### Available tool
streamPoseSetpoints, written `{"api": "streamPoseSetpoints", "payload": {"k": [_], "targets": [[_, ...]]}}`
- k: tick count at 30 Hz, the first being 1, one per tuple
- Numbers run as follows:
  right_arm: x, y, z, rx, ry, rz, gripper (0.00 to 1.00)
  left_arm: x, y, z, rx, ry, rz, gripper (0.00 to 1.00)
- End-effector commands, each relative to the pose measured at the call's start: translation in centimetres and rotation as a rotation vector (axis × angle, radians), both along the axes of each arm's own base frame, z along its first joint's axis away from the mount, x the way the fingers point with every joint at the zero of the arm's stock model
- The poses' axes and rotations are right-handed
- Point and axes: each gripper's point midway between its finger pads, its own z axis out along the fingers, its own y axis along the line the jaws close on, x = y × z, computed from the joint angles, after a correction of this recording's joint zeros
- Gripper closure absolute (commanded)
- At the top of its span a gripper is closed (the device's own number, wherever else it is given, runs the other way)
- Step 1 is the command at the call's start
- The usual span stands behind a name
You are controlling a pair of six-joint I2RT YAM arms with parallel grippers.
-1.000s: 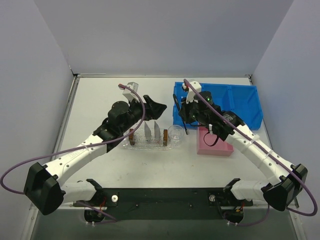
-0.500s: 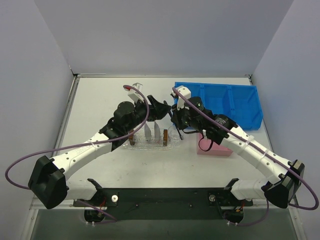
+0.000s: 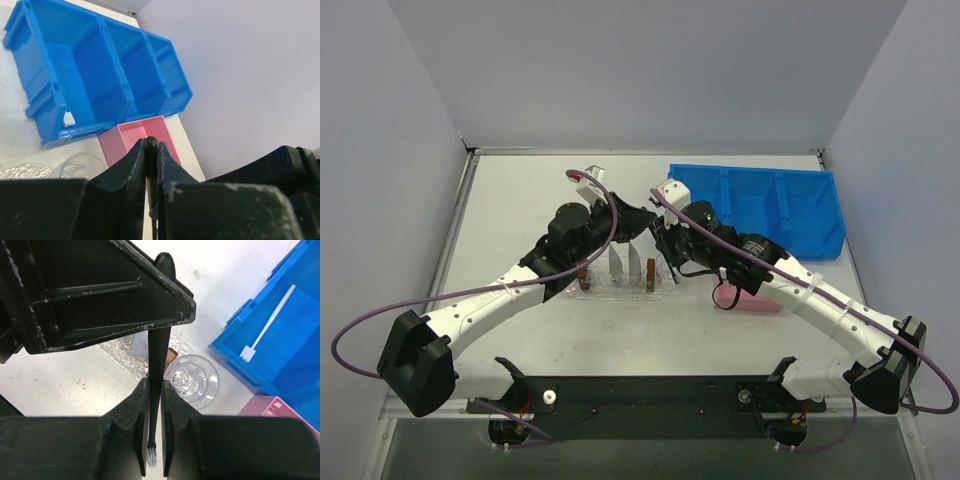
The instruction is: Prepare toiletry sets of a toothbrush and toothpaste on the tray
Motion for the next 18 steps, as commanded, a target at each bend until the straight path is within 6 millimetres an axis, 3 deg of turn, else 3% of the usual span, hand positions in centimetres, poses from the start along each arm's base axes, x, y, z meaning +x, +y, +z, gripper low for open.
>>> {"api": "streamPoseSetpoints", "payload": {"k": [1, 4, 5, 6, 8, 9, 13, 14, 17, 18], "targets": [[0.6, 0.4, 1.5, 0.011, -0.044, -0.012, 1.00, -0.4, -0.6, 2.9, -0.078, -0.058, -0.033, 0.92], [0.5, 0.5, 1.7, 0.020, -0.036, -0.014, 1.00, -0.6, -0.6, 3.2, -0.093, -0.058, -0.041, 1.00], [0.5, 0.5, 1.7, 0.028, -0.029, -0.020, 0.95, -0.7, -0.5, 3.5, -0.100, -0.066, -0.040, 1.00], [0.4, 0.4, 2.1, 0.041, -0.030, -0.025, 0.80, -0.7, -0.3, 3.9, -0.106, -0.076, -0.035, 1.00], [0.2, 0.5, 2.5, 0.069, -0.024, -0.018, 0.65, -1.0, 0.3, 4.8, -0.118, -0.098, -0.020, 1.00], [0.0, 0.3, 3.1, 0.100, -0.017, -0.020, 0.52, -1.2, 0.7, 5.2, -0.129, -0.109, -0.013, 1.00], [-0.6, 0.4, 4.9, 0.295, 0.054, 0.033, 0.44, -2.0, 2.9, 6.9, -0.202, -0.145, 0.043, 1.00], [-0.8, 0.3, 4.5, 0.327, 0.085, 0.043, 0.43, -2.3, 4.0, 7.1, -0.227, -0.143, 0.075, 1.00], [-1.4, 0.1, 6.4, 0.478, 0.107, 0.086, 0.41, -2.8, 6.3, 8.3, -0.295, -0.159, 0.146, 1.00], [-1.8, -0.1, 6.0, 0.501, 0.118, 0.091, 0.40, -3.0, 6.7, 8.0, -0.298, -0.154, 0.161, 1.00]]}}
